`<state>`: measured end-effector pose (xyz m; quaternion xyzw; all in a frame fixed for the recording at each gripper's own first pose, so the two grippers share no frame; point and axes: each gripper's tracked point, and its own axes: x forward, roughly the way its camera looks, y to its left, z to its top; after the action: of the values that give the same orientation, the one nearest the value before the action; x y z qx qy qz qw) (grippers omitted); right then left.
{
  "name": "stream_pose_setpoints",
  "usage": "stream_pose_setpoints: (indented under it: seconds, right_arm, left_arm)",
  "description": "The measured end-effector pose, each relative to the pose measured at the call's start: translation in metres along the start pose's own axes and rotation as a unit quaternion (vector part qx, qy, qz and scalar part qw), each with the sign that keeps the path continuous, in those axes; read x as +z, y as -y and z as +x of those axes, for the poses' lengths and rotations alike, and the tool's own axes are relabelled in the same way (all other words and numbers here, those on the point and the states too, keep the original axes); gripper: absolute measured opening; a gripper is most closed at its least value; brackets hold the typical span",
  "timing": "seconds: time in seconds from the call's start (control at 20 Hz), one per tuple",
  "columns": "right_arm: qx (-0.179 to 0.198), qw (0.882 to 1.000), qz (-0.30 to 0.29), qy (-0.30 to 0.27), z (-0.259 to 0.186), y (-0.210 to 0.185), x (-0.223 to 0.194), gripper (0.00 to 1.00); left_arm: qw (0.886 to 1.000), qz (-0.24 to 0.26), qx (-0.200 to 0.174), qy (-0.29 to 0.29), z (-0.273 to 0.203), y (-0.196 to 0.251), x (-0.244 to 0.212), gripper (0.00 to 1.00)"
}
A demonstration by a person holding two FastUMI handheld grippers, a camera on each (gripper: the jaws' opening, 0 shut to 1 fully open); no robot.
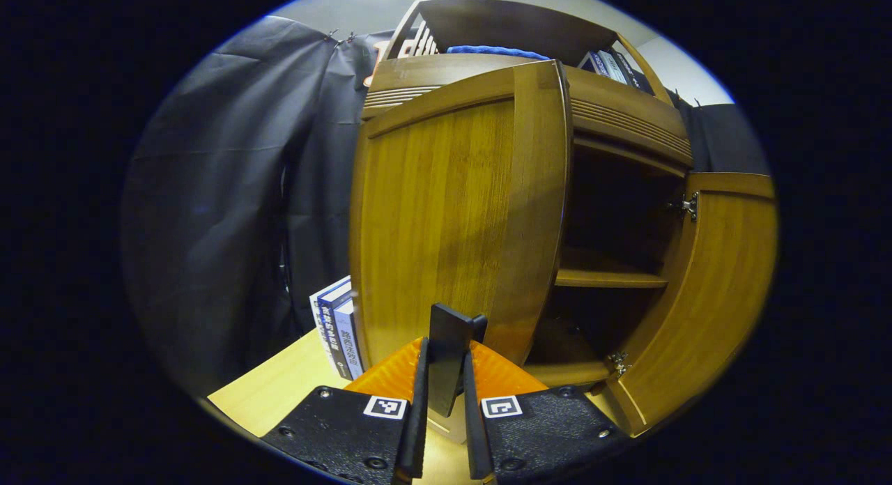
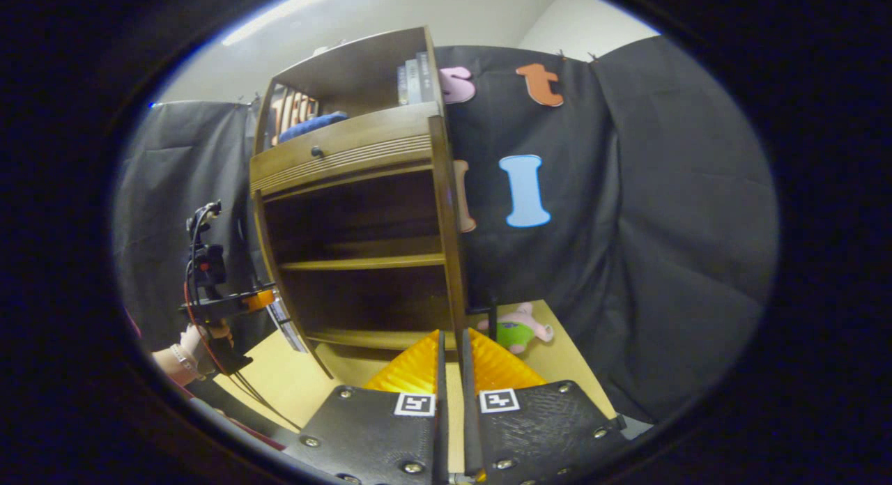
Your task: Open the right door of the double-door shoe cabinet with the right hand, and open the left door with the left hand.
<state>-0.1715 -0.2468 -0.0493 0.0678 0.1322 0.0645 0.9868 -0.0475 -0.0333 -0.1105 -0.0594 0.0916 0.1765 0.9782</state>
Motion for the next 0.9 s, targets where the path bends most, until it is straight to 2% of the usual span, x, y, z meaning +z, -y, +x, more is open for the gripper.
stream_pose_setpoints:
  seconds: [0.15, 0.2, 0.3, 0.55, 0.75, 0.8, 0.9]
  right_arm:
    - [0.027, 0.999, -0.020, -0.005, 0.003, -0.019, -0.001, 0.09]
    - [0.038, 0.999, -0.023, -0.006, 0.004, -0.026, -0.001, 0.09]
    - [0.060, 0.998, -0.028, -0.007, 0.007, -0.043, -0.002, 0.09]
    - [0.095, 0.995, -0.029, -0.007, 0.035, -0.087, -0.001, 0.09]
    - [0.109, 0.994, -0.021, -0.006, 0.054, -0.125, -0.002, 0.09]
    - [0.110, 0.994, -0.022, -0.006, 0.057, -0.134, -0.003, 0.09]
    - [0.113, 0.993, -0.021, -0.009, 0.065, -0.150, -0.005, 0.09]
  left_arm:
    - [1.000, -0.004, 0.021, 0.002, -0.013, -0.017, 0.000, 0.22]
    - [1.000, -0.007, 0.026, 0.003, -0.017, -0.023, 0.001, 0.17]
    - [1.000, -0.008, 0.024, 0.002, -0.023, -0.031, 0.001, 0.14]
    - [1.000, -0.015, -0.001, -0.005, -0.033, -0.049, 0.001, 0.16]
    - [0.999, -0.008, -0.038, -0.017, -0.039, -0.062, 0.001, 0.14]
    - [0.999, -0.005, -0.043, -0.019, -0.041, -0.066, 0.002, 0.17]
    - [0.999, -0.007, -0.045, -0.023, -0.043, -0.078, 0.002, 0.16]
